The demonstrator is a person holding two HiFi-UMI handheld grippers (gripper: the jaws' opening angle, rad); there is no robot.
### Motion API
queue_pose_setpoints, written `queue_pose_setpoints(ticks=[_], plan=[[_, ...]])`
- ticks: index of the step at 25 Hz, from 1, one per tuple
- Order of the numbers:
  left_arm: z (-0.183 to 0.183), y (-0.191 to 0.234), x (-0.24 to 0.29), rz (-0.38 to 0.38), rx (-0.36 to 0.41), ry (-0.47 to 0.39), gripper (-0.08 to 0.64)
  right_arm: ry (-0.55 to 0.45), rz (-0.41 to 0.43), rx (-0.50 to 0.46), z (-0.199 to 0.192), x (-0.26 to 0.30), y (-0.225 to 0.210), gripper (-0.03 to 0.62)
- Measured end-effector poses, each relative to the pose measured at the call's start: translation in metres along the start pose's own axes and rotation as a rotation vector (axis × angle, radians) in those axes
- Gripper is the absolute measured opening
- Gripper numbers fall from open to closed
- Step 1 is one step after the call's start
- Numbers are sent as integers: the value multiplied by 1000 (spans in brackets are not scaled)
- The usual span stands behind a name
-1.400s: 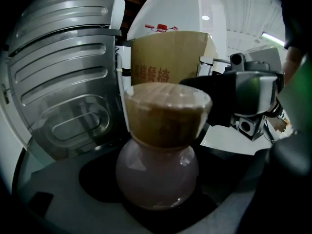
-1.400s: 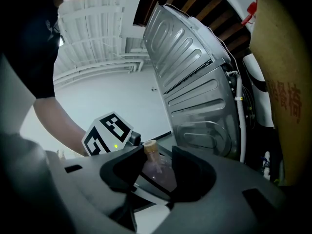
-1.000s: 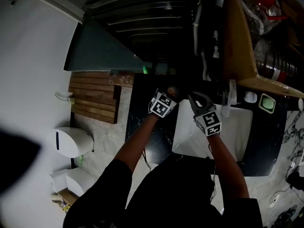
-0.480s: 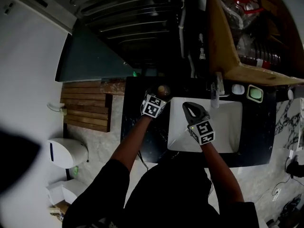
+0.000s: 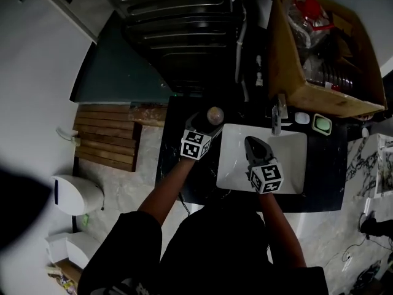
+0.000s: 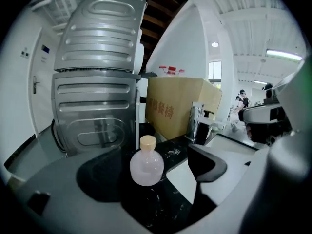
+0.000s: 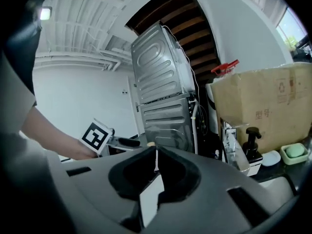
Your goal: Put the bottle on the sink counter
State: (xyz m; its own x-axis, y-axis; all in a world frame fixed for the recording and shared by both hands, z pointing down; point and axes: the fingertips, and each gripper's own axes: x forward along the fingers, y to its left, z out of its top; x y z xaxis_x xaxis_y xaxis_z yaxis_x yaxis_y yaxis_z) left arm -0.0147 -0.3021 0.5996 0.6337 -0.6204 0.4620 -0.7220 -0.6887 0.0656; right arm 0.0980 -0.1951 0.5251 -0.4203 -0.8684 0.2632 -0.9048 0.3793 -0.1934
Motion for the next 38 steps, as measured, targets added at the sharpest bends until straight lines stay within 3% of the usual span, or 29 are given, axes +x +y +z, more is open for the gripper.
queue_pose_setpoints(ticks=[8,13,14,15,16,17,19,22,28,35,38], plan=[[32,-50,-97,-10,-81,-130,408,-18,3,-18,13,-58,46,41],[51,-106,-162,-159,-92,-269,405,-28,-27,-28,16,-94,72,41],[52,-116,-174,-173,-77,-282,386,-30,-31,-38,20,-99,77,41],[53,-124,-184,-175,-53,-287,301,-33,-36,-45,24,-104,82,41],[53,-131,-194,-169,-22,-282,158,-34,-43,-49,27,-111,88,41],[52,-138,-202,-159,5,-271,91,-36,-52,-50,30,-118,94,41],[47,-149,-216,-151,4,-252,33,-43,-71,-40,34,-134,107,41],[42,-167,-233,-163,-62,-268,15,-51,-94,-40,33,-158,124,41],[43,-207,-277,-77,-64,-331,15,-69,-110,-73,31,-219,137,42],[45,-280,-326,34,4,-356,15,-129,-31,-123,27,-310,152,43],[33,-323,-347,81,-52,-355,15,-142,-18,-128,20,-356,149,43]])
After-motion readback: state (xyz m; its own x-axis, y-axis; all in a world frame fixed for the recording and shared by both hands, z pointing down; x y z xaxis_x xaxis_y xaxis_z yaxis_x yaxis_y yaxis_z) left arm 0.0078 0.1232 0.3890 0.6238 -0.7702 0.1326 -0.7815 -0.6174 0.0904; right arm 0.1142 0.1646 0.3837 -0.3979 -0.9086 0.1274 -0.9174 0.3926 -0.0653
